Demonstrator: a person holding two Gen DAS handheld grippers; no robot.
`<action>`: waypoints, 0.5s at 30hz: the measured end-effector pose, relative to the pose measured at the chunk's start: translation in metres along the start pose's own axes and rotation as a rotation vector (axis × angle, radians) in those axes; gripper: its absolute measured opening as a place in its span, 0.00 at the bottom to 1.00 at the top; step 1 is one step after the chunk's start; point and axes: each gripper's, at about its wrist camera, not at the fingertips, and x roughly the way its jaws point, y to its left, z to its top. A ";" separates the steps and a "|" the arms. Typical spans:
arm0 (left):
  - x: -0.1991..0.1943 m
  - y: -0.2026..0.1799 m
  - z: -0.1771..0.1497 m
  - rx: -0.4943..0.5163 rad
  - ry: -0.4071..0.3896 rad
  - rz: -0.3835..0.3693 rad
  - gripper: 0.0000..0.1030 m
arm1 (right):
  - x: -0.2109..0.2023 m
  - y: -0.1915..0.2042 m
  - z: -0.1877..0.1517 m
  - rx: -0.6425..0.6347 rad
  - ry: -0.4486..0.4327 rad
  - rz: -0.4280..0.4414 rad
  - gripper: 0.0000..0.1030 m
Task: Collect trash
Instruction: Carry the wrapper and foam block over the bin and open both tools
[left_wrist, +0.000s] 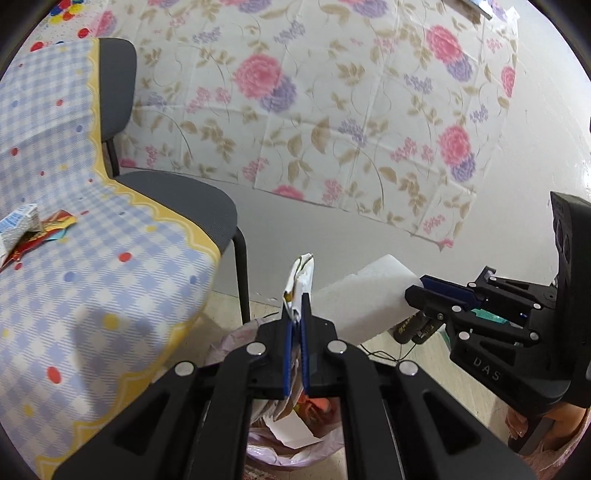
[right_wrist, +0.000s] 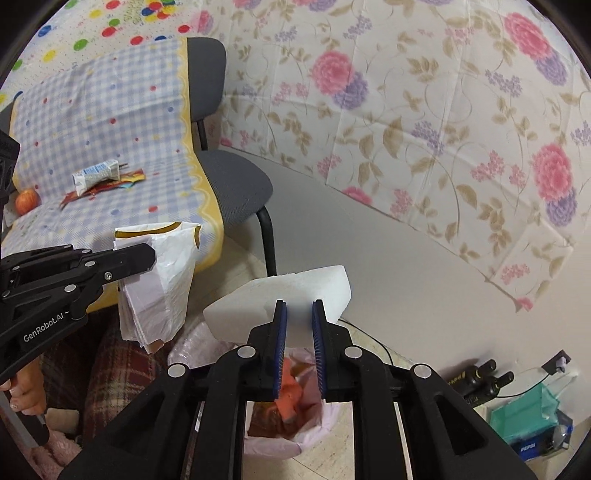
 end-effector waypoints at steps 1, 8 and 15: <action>0.005 0.000 0.000 -0.002 0.010 -0.007 0.01 | 0.003 -0.001 -0.001 0.000 0.004 0.002 0.17; 0.029 0.006 0.003 -0.020 0.056 -0.001 0.18 | 0.025 -0.003 0.001 -0.001 0.038 0.032 0.21; 0.023 0.017 0.012 -0.033 0.024 0.022 0.41 | 0.040 0.003 0.005 -0.006 0.064 0.056 0.35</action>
